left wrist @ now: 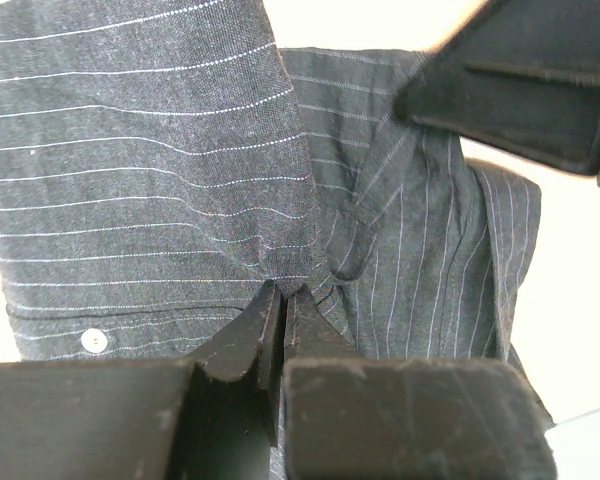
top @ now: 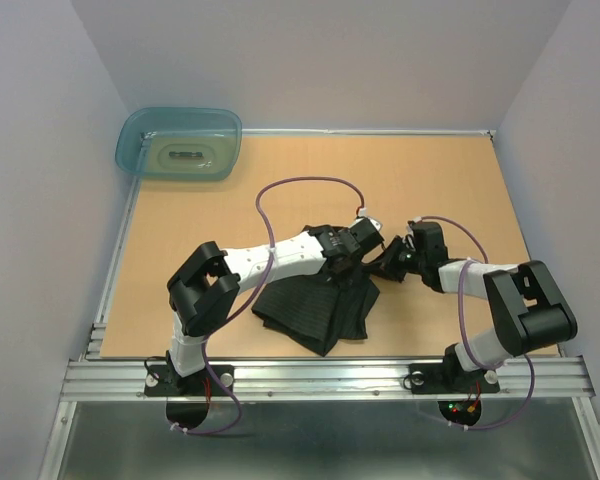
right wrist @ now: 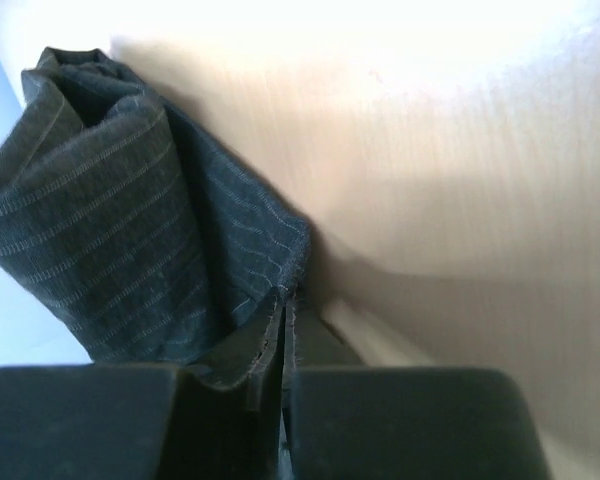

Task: Fold and stack the long sleeve shirts
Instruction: Fold the shirt

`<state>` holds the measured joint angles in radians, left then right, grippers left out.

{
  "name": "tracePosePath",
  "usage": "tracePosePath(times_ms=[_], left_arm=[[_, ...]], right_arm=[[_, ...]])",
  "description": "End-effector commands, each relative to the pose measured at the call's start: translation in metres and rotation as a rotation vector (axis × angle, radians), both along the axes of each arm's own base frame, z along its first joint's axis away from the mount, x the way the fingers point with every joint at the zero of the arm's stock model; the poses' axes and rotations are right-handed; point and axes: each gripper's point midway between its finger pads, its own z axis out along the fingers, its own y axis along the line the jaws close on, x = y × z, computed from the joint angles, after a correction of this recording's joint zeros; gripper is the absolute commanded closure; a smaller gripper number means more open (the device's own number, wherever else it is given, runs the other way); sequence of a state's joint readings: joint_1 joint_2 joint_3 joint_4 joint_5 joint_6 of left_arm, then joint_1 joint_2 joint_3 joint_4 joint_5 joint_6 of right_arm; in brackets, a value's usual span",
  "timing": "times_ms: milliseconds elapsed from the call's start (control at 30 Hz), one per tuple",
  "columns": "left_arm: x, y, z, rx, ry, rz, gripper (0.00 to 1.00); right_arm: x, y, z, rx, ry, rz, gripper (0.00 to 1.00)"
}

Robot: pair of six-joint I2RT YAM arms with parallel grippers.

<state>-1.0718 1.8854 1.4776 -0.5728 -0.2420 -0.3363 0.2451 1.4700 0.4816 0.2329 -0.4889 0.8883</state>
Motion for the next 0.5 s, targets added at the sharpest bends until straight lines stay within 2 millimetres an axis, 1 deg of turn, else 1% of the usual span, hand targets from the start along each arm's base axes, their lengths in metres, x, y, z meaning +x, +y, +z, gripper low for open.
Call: tracePosePath(times_ms=[0, 167, 233, 400, 467], left_arm=[[-0.006, -0.004, 0.018, -0.045, -0.021, -0.091, 1.0], [-0.018, -0.008, 0.01, -0.004, -0.022, -0.195, 1.0], [-0.02, -0.011, 0.009, -0.001, -0.025, -0.227, 1.0], [-0.034, -0.024, 0.009, -0.003, -0.025, -0.303, 1.0], [-0.034, -0.023, 0.006, 0.018, -0.025, -0.307, 1.0]], right_arm=[[0.016, 0.005, 0.006, 0.009, -0.065, 0.01, 1.0], [0.022, 0.006, 0.003, -0.004, -0.069, 0.014, 0.99], [0.023, 0.005, 0.001, -0.011, -0.068, 0.013, 0.99], [0.024, 0.004, -0.001, -0.019, -0.066, 0.012, 0.99], [0.024, 0.003, -0.003, -0.024, -0.062, 0.01, 0.99]])
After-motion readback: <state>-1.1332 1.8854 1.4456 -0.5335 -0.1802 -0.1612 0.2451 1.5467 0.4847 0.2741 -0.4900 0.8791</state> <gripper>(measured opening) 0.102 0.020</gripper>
